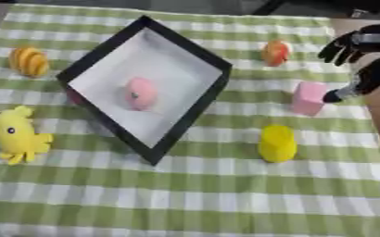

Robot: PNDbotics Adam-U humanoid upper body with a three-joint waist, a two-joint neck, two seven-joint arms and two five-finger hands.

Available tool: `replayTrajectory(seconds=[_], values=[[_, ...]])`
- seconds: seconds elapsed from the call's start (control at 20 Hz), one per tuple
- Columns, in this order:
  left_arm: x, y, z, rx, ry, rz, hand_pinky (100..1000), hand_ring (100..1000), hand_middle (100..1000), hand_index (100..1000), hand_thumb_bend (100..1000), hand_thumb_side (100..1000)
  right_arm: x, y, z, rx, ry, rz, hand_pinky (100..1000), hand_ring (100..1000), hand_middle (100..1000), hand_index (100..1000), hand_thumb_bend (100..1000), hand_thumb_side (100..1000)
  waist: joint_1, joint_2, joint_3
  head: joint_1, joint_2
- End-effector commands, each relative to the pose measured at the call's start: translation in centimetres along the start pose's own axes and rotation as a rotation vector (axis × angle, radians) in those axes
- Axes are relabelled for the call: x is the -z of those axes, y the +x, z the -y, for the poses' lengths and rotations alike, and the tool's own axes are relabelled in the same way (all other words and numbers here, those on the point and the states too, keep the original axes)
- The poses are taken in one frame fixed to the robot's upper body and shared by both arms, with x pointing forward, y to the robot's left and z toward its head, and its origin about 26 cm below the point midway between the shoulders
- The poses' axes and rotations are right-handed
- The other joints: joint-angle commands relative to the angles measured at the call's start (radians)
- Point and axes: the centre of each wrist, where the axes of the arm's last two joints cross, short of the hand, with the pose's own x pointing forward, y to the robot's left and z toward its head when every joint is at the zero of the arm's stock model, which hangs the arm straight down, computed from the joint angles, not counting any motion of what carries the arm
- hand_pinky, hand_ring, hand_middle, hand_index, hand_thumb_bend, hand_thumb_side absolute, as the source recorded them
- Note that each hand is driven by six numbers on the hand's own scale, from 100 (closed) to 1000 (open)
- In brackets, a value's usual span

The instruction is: Pick up objects on the table and place them in the box.

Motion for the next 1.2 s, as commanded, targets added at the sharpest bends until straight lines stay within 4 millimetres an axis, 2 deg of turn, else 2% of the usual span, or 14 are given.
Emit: replayTrajectory(seconds=[0.05,1.2], values=[[0.4,0.7,-0.1,0.002,-0.007,0.026,779,780,729,846,323,781,0.0,-0.5,0.7,-0.029,-0.015,-0.033,854,825,799,870,574,253,-0.003,-0.011,0.001,-0.006,-0.002],[0.3,0.8,0.2,-0.012,-0.01,0.027,781,783,729,846,318,786,4.6,-1.6,-1.6,-0.066,0.039,-0.098,843,812,769,846,571,243,0.004,0.009,0.01,-0.013,-0.002]])
